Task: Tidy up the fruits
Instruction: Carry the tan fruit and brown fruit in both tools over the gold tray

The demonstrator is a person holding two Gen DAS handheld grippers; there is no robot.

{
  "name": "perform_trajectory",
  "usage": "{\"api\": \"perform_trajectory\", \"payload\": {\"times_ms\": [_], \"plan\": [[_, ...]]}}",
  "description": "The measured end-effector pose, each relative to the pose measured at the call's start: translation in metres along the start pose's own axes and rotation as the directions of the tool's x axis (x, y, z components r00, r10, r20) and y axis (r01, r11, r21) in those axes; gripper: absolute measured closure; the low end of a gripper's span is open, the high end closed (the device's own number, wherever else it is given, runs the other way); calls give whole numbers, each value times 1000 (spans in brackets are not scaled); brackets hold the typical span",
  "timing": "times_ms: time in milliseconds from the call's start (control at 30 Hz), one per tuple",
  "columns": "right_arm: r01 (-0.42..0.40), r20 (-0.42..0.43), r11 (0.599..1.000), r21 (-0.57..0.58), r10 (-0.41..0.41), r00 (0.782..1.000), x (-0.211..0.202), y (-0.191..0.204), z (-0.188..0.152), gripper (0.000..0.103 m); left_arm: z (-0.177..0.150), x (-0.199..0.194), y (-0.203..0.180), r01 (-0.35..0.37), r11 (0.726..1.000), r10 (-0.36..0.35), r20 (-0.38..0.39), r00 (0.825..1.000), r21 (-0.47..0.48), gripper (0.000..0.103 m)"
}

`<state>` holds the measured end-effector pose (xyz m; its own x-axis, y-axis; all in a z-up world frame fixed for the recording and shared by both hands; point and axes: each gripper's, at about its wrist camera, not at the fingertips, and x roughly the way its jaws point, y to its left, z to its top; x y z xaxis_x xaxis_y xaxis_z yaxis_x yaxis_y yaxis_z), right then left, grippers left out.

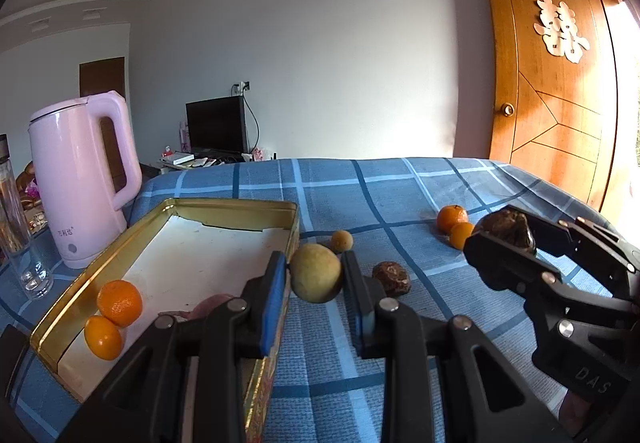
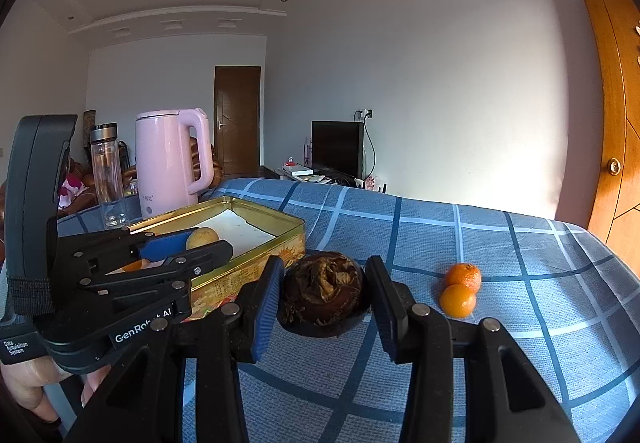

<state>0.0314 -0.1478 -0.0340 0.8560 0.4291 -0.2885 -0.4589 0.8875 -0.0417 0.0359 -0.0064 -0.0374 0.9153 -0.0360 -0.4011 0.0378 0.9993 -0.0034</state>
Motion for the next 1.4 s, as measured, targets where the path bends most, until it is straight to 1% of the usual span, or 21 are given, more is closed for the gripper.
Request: {"api": "perform_trajectory", "payload": {"times_ms": [300,800,1400], "plan": [[-27,-12,999,-21,27,1000,8,18,2,58,-1,-6,22,-32,999,32,5,999,-26,74],[-64,-26,996,-64,63,998,21,46,8,58,-4,-9,53,-69,995,68,-15,998,-67,74],[-145,-35,978,-152,142,989,41,92,25,58,-9,-15,95,-126,986,123,-41,992,-105,74]]}}
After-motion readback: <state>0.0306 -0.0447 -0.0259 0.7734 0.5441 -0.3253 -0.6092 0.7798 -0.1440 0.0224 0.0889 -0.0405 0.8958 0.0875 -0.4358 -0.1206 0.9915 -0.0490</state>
